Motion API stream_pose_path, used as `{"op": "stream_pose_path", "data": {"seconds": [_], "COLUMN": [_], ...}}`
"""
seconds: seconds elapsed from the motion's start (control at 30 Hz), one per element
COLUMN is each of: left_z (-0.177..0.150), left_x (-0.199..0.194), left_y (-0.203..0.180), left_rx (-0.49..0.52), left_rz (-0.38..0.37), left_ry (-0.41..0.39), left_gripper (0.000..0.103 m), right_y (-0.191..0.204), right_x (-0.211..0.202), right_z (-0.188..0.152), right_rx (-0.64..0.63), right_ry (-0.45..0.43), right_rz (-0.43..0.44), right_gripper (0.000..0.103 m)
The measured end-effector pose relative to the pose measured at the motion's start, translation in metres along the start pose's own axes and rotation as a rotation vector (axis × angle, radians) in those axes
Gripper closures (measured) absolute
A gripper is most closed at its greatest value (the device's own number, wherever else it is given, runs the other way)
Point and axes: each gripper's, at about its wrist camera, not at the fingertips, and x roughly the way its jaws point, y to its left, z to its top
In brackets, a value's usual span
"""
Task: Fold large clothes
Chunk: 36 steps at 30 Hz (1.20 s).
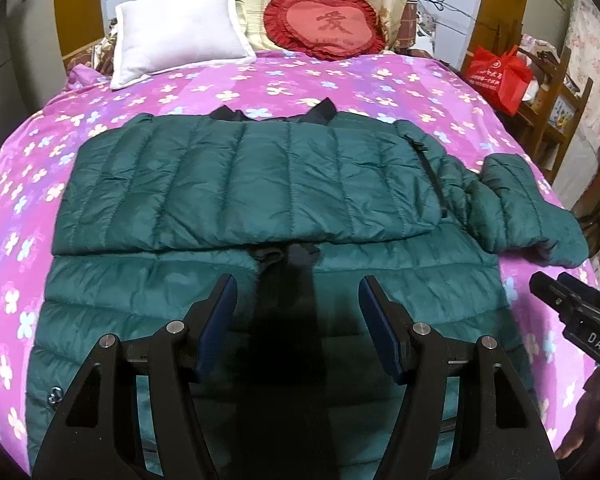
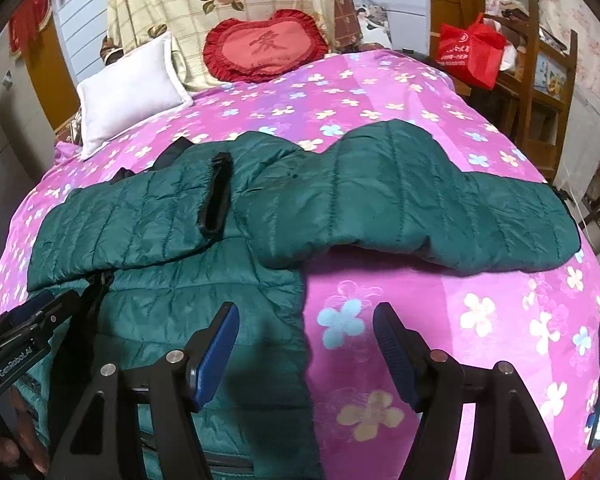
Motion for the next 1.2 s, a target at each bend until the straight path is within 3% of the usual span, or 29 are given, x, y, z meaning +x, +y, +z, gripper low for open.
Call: {"op": "stream_pose_path", "data": {"seconds": [0.4, 0.63, 1.2], "left_z": [-0.008, -0.013, -0.015], "left_x": [-0.006, -0.004, -0.003], "left_y": [0.032, 0.042, 0.024], "left_rx": [-0.103, -0.146, -0.111], "left_rz": [0.022, 0.014, -0.03], "left_ry": [-0.034, -0.015, 0.001], "left_gripper": [0.04, 0.04, 0.04], "right_y": [0.003, -0.004, -0.026], "right_x": [0.001, 0.0, -0.001], "right_z": [-0.002, 0.001, 0.01], "right_rx": [-0.011, -0.003, 0.02], "right_ry": [-0.014, -0.025, -0.041], "right_rz": [-0.026, -0.041, -0.075], "right_gripper": [0.035, 0.035, 0.034]}}
